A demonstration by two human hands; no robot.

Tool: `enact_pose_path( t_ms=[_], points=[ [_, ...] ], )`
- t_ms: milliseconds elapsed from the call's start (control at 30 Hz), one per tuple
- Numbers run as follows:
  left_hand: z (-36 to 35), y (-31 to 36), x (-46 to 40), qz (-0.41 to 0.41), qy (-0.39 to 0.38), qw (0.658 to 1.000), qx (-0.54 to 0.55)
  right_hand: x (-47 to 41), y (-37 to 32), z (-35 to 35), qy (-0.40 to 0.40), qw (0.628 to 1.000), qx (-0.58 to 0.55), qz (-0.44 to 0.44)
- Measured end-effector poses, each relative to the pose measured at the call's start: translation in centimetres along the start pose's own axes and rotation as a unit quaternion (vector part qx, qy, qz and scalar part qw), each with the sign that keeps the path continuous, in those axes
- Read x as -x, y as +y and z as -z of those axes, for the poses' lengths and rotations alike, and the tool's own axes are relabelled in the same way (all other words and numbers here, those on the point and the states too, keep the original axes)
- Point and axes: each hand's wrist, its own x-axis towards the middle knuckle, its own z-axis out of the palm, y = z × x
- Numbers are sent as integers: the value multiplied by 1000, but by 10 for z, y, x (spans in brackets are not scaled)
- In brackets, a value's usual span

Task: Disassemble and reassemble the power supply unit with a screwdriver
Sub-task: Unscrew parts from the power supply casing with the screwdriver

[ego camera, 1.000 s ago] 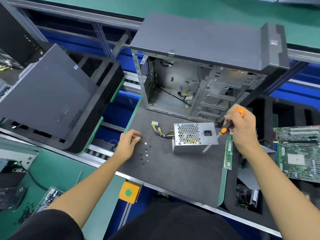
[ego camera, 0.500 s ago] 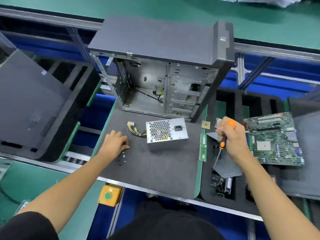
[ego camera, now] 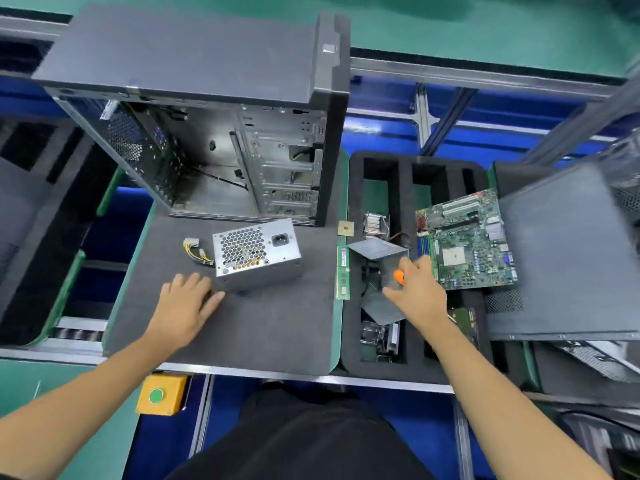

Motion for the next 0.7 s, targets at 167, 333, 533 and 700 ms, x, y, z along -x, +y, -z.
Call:
enact_pose_path(
  t_ms=[167,333,533,700],
  points=[
    [-5,66,26,-41,-18,994,101,-2,20,-20,90,983,-124,-96],
    [-11,139,23,-196,-44,973,110,-21,33,-30,49,987,-104,-112],
    [-28,227,-12,-272,-40,958,75,-29,45,-37,47,984,-166,-54],
    [-42,247,-31,-290,-83,952,45,-34,53,-25,88,951,-293,-33]
  ],
)
